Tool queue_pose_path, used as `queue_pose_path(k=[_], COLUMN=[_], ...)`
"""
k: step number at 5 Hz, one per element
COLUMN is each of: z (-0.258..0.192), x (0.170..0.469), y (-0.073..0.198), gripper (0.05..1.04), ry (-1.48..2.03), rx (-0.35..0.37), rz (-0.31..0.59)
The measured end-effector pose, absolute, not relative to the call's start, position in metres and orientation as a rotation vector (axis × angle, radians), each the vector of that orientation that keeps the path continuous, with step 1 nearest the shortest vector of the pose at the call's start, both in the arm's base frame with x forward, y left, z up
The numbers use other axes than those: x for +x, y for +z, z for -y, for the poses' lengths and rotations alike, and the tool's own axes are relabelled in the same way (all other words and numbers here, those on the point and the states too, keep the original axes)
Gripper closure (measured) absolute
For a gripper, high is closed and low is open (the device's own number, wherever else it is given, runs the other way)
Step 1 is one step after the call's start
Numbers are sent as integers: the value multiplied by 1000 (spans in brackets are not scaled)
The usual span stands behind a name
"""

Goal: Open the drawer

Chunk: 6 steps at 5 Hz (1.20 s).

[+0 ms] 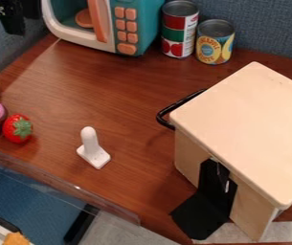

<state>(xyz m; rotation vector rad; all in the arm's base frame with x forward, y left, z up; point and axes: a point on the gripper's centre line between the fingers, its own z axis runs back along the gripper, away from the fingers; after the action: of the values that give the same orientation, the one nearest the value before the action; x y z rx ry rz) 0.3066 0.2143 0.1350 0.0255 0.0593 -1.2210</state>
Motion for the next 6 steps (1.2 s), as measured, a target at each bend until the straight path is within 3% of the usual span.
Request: queue_pose_path(k=[1, 2, 3, 5, 6], z=[-211, -174, -133, -64, -44], x=[305, 302, 300, 302, 310], y=[119, 96, 92, 71, 72], gripper=[84, 84, 84, 85, 84], ry=[-1223, -1276, -1315, -1187, -986], rx=[-18, -60, -16, -13, -62], rz=[-68, -46, 40, 183, 280])
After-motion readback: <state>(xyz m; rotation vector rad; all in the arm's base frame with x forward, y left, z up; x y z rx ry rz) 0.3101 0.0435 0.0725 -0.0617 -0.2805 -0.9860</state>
